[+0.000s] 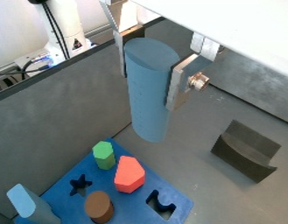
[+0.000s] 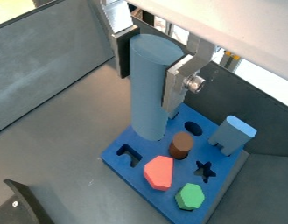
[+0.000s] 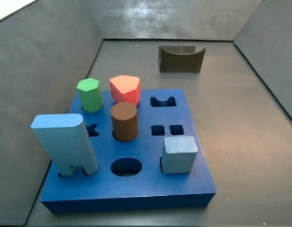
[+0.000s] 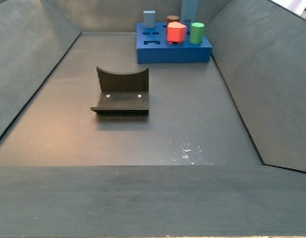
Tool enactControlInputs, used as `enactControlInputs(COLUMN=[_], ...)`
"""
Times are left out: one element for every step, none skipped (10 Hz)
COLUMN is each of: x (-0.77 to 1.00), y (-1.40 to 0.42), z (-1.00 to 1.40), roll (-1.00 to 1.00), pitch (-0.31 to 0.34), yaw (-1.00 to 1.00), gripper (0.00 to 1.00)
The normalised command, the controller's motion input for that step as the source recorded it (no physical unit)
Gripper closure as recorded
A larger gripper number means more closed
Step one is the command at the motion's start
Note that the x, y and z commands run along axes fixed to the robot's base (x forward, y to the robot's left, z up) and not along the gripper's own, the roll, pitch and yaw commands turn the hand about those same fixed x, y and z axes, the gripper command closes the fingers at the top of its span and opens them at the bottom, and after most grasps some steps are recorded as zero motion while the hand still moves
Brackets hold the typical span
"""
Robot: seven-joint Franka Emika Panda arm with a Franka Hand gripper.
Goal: Pick up the oval object. Move up. Place the oval object on the fixture. Regrasp the oval object. Move to above the board. Insert the oval object.
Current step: Insert the oval object.
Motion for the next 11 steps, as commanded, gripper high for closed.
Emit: enactControlInputs(x=[0.0,0.0,0.0,0.0,-0.04,-0.08,-0.08,0.09,0.14,0.07,0.0], y=[0.0,0.01,-0.11,-0.72,-0.84,-0.78,-0.79,-0.86,-0.91,-0.77,-0.64], z=[-0.01,-0.02,-0.35,-0.55,-0.55,-0.59,-0.59,-0.71,-0.74,-0.72,-0.63], roll=[0.0,0.0,-0.12,0.0,0.06,0.15,0.16,0.06,0.0,-0.05,-0.06], pitch=[-0.006,0.0,-0.104,-0.089,-0.094,-0.117,-0.116,-0.137,-0.161,-0.166,-0.051], yaw=[0.0,0.0,0.02,0.33,0.38,0.34,0.33,0.25,0.21,0.24,0.32], gripper=[1.0,1.0,1.0,1.0,1.0,1.0,1.0,1.0,1.0,1.0,1.0])
